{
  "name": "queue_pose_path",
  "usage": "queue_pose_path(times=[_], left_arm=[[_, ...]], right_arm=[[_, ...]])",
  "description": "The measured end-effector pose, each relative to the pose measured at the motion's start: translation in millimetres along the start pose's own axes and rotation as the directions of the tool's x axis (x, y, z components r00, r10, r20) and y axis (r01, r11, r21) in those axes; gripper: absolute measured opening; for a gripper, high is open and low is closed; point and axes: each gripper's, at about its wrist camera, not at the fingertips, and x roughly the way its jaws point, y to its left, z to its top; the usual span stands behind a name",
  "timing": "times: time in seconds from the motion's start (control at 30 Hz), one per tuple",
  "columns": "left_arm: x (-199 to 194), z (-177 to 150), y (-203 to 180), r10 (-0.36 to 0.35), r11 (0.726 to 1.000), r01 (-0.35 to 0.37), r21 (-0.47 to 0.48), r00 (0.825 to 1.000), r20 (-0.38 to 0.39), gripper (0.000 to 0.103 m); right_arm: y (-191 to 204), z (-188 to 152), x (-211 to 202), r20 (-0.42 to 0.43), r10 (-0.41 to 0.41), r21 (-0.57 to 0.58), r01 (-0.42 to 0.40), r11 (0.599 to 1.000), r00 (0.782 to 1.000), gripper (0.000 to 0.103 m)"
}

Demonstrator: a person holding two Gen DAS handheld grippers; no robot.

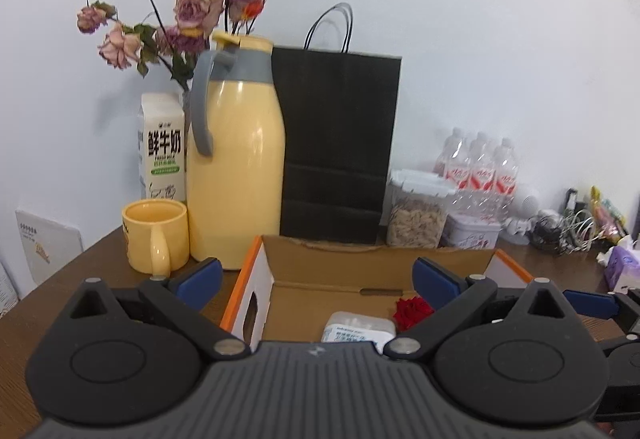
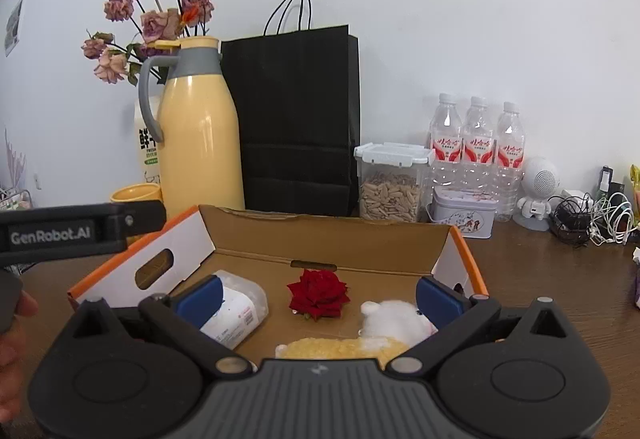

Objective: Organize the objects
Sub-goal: 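Withdraw both grippers from the box toward the remaining table items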

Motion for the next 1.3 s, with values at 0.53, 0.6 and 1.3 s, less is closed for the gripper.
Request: queue_pose_path(times=[0.53, 0.6, 1.3], left_arm=[[-54.7, -9.7, 14.4, -0.014, 1.0, 0.013, 0.016, 0.999, 0.048, 0.103], [-58.9, -13.3, 16.3, -0.009, 0.999, 0.008, 0.034, 1.0, 0.029, 0.103], [-95.8, -46.9, 57.3, 0.072, 0.985, -0.054, 0.166, 0.992, -0.108, 0.103]], right_arm=[[-4.7, -10.0, -53.2, 0.08, -0.002, -0.026, 0.004, 1.0, 0.997, 0.103], [-3.3, -11.5, -57.7, 0.085, -0.001, -0.032, 0.003, 0.999, 0.996, 0.103], [8.4, -52.2, -94.8, -0.048, 0.016, -0.129, -0.022, 0.991, 0.999, 0.103]])
